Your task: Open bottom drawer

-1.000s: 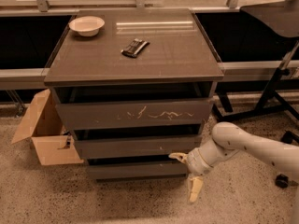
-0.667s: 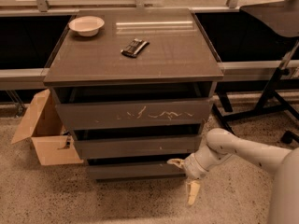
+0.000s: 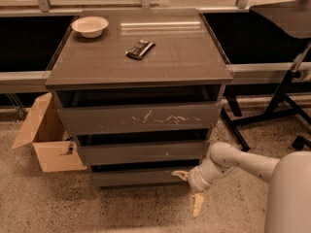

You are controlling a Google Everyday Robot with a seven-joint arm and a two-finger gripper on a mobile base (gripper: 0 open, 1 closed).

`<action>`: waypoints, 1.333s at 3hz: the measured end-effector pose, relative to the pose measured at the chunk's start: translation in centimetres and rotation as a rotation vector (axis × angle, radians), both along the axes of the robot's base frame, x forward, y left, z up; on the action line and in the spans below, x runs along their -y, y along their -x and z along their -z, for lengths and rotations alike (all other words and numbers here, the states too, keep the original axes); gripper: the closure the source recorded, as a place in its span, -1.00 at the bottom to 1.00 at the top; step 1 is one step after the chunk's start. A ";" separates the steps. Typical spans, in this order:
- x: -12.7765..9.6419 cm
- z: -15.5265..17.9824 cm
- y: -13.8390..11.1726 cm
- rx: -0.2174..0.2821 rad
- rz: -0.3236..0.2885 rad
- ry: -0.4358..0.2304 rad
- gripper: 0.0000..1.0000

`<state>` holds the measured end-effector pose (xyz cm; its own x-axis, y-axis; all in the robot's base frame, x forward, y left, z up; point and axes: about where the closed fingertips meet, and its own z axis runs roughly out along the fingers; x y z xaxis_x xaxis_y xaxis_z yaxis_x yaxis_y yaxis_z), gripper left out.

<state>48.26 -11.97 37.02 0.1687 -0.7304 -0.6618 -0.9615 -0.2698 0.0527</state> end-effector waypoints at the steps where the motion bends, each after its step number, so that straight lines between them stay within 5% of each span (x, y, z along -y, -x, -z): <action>1: 0.0 6.1 -2.1 0.020 0.040 -0.014 -1.00; 4: 2.0 8.7 -4.0 0.085 0.077 0.047 -1.00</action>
Offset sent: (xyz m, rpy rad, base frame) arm 0.0364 -0.0048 -0.0855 0.0195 -0.0291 -0.0693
